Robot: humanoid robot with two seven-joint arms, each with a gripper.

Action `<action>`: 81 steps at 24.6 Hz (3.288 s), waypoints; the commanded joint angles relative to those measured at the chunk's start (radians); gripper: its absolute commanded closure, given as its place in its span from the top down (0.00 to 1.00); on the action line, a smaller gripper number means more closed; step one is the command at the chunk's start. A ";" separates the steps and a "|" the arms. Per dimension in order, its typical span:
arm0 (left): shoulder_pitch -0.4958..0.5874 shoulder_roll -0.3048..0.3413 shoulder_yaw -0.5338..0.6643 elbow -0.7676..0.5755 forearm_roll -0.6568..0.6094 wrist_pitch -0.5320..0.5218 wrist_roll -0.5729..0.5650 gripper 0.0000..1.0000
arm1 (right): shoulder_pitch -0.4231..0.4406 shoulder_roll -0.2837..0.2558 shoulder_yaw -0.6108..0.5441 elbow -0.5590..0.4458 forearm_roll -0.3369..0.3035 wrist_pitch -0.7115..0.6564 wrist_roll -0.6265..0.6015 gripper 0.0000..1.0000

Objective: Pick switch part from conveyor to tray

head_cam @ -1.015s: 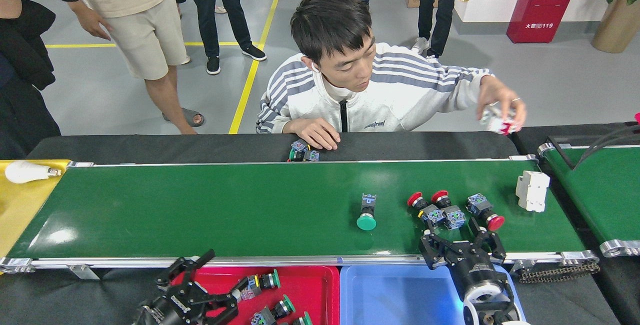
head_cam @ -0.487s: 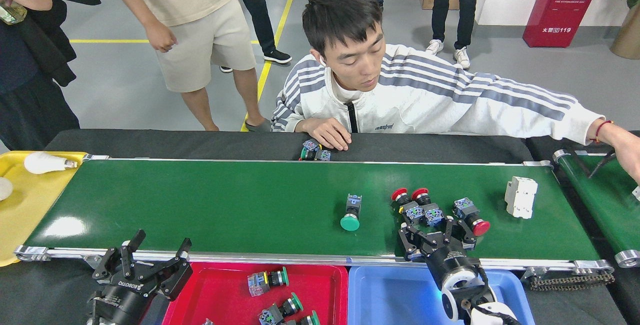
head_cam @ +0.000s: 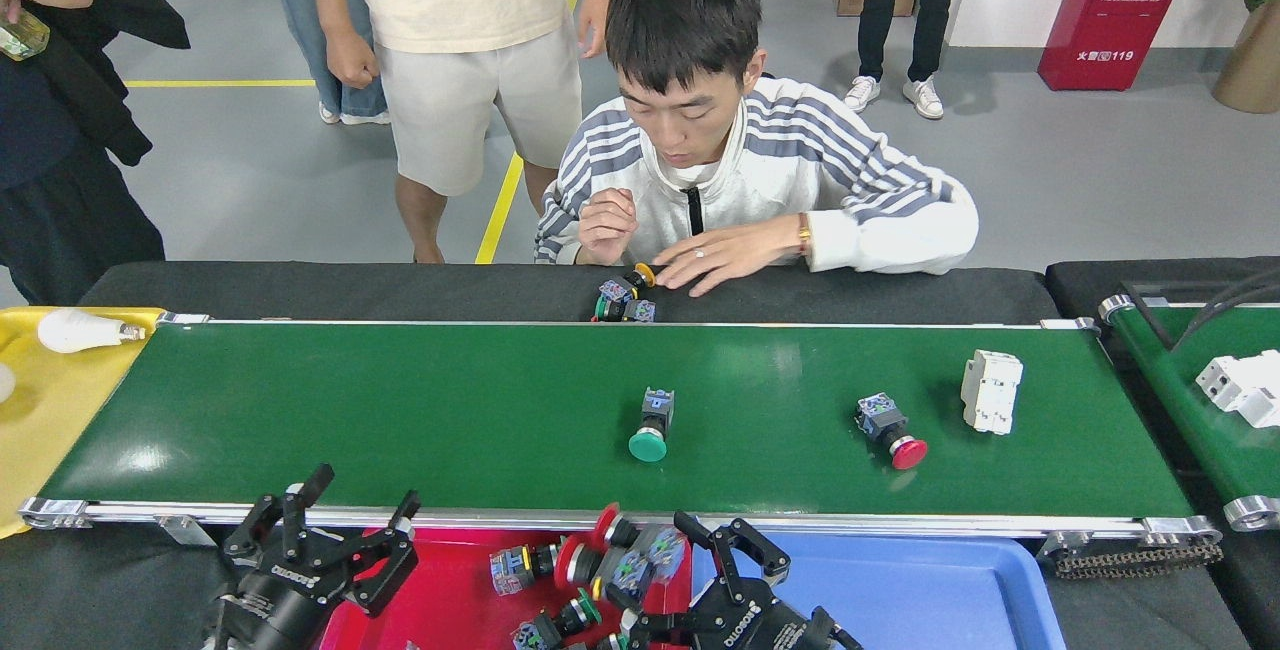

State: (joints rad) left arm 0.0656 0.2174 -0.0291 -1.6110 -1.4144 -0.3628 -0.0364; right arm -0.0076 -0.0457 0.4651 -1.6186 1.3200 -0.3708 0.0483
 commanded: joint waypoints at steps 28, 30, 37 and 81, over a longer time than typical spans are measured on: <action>-0.420 -0.239 -0.130 0.407 -0.178 0.160 -0.132 0.93 | -0.313 0.078 -0.108 0.434 -0.004 0.418 0.055 0.31; -0.420 -0.239 -0.132 0.413 -0.175 0.157 -0.132 0.81 | -0.313 0.075 -0.105 0.436 -0.007 0.418 0.055 0.17; -0.406 -0.234 -0.137 0.436 -0.106 0.136 -0.131 0.11 | -0.302 0.075 -0.100 0.411 -0.005 0.415 0.044 0.06; -0.222 -0.319 -0.209 0.068 -0.222 0.130 -0.178 1.00 | -0.095 0.010 -0.441 0.143 -0.019 0.245 0.081 1.00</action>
State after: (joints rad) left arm -0.1285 -0.0962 -0.2361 -1.5496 -1.6333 -0.2556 -0.2098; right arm -0.0711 -0.0322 0.0154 -1.4964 1.3035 -0.1222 0.0705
